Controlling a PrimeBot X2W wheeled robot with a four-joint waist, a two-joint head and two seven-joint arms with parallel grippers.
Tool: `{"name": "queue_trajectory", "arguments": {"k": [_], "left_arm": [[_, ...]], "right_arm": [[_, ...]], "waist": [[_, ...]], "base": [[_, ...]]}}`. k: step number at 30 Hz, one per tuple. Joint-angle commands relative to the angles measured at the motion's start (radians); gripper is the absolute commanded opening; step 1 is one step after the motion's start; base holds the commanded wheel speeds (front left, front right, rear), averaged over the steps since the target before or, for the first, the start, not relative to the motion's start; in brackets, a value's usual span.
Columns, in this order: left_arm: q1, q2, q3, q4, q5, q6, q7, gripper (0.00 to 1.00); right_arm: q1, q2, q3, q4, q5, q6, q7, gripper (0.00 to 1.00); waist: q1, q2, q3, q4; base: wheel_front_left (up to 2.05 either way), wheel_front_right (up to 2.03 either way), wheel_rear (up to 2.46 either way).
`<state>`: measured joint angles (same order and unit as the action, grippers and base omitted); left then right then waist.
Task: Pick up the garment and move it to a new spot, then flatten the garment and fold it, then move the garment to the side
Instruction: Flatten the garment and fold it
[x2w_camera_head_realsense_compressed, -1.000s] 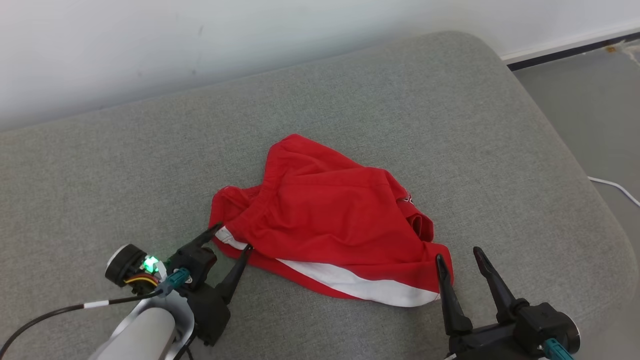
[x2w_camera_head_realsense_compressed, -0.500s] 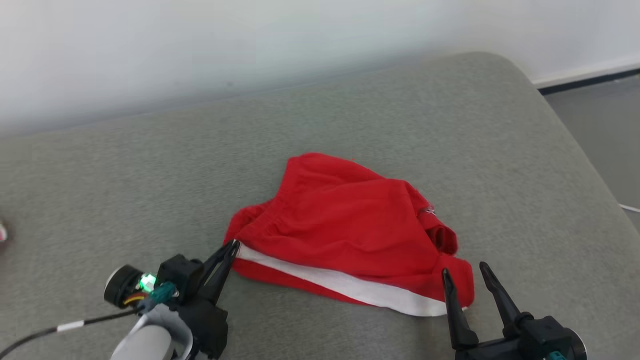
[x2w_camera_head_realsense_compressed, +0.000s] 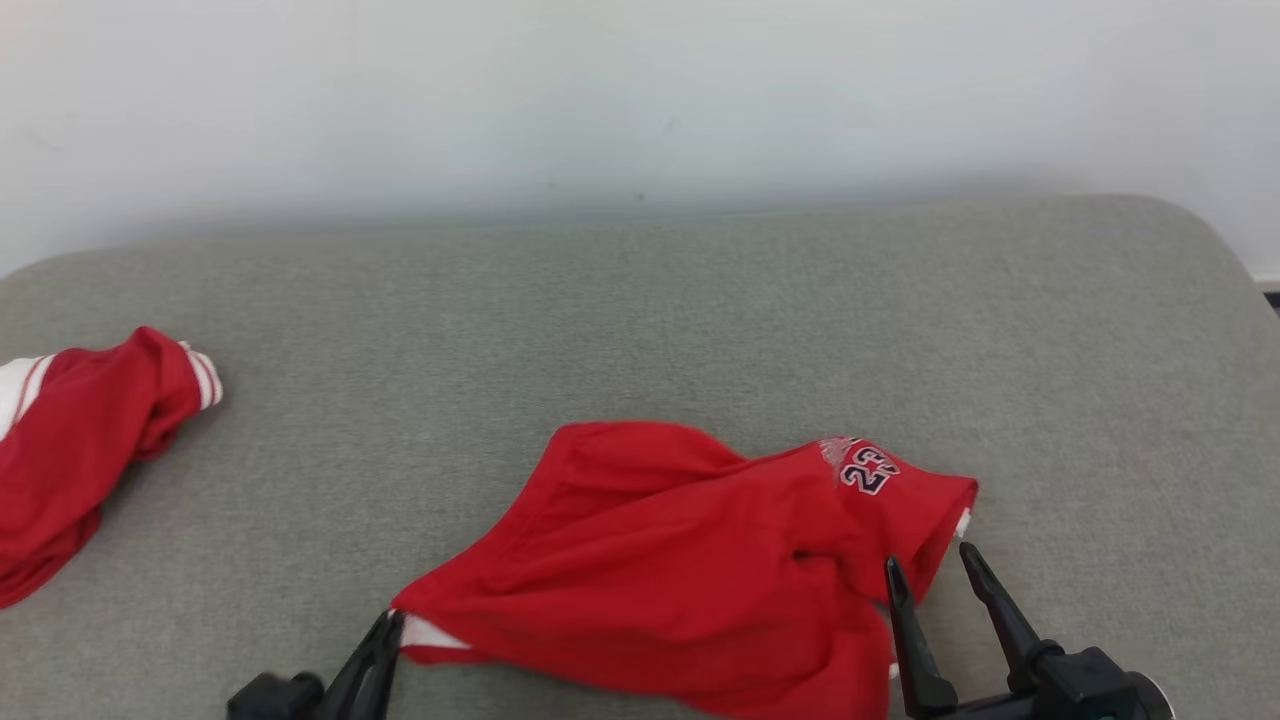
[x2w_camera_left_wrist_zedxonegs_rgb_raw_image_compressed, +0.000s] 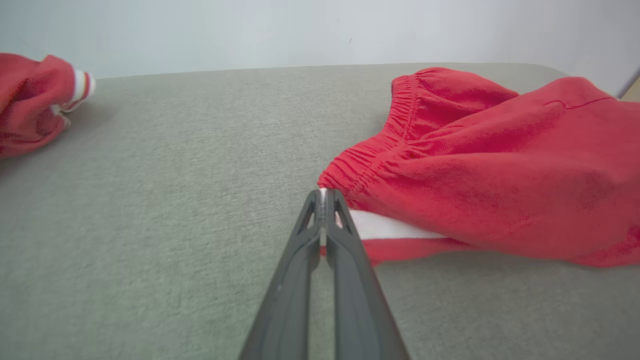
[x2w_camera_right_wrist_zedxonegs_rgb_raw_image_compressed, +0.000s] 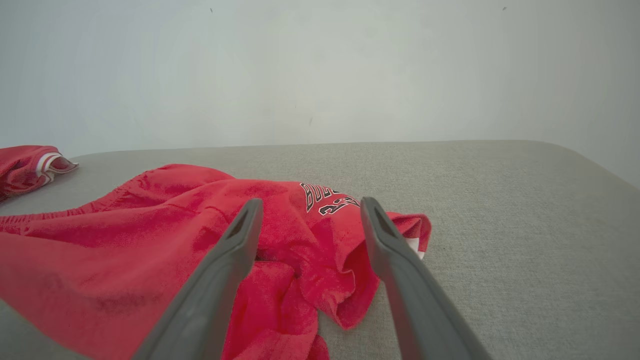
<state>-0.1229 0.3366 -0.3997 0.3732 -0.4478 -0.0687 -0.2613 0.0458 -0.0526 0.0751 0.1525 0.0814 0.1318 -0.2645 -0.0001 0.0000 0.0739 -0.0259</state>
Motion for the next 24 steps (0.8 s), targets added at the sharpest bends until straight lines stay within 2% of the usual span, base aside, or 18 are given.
{"name": "queue_trajectory", "arguments": {"k": [1, 5, 9, 10, 11, 18, 24], "left_arm": [[0.021, -0.009, 0.012, -0.009, 0.007, 0.010, -0.003, 0.00], [0.105, -0.042, 0.071, -0.039, 0.011, 0.031, -0.003, 0.00], [0.135, -0.070, 0.101, -0.033, 0.033, 0.010, -0.003, 0.00], [0.135, -0.076, 0.110, -0.038, 0.043, 0.008, -0.003, 0.29], [0.135, -0.084, 0.120, -0.043, 0.051, 0.007, -0.003, 1.00], [0.136, -0.132, 0.202, -0.121, 0.120, -0.009, -0.003, 1.00], [0.173, -0.183, 0.332, -0.238, 0.198, -0.011, -0.003, 1.00]], "right_arm": [[0.015, -0.001, 0.001, 0.003, -0.003, -0.002, -0.003, 1.00], [0.020, -0.002, -0.010, 0.017, 0.004, -0.002, -0.003, 1.00], [0.022, -0.001, -0.016, 0.030, 0.013, -0.002, -0.003, 1.00], [0.024, -0.001, -0.018, 0.032, 0.016, -0.002, -0.003, 1.00], [0.026, -0.001, -0.018, 0.033, 0.017, -0.002, -0.003, 1.00], [0.023, 0.000, -0.021, 0.042, 0.023, -0.002, -0.003, 1.00], [0.037, 0.001, -0.017, 0.065, 0.031, -0.002, -0.003, 1.00]], "waist": [[0.0001, 0.0000, -0.027, 0.034], [0.0001, 0.0000, -0.029, 0.038], [0.0001, 0.0000, -0.028, 0.041], [0.0001, 0.0000, -0.029, 0.043], [0.0001, 0.0000, -0.031, 0.044], [0.0001, 0.0000, -0.037, 0.055], [0.0001, 0.0000, -0.040, 0.058]], "base": [[0.00, 0.00, 0.00], [0.00, 0.00, 0.00], [0.00, 0.00, 0.00], [0.00, 0.00, 0.00], [0.00, 0.00, 0.00], [0.00, 0.00, 0.00], [0.00, 0.00, 0.00]]}}
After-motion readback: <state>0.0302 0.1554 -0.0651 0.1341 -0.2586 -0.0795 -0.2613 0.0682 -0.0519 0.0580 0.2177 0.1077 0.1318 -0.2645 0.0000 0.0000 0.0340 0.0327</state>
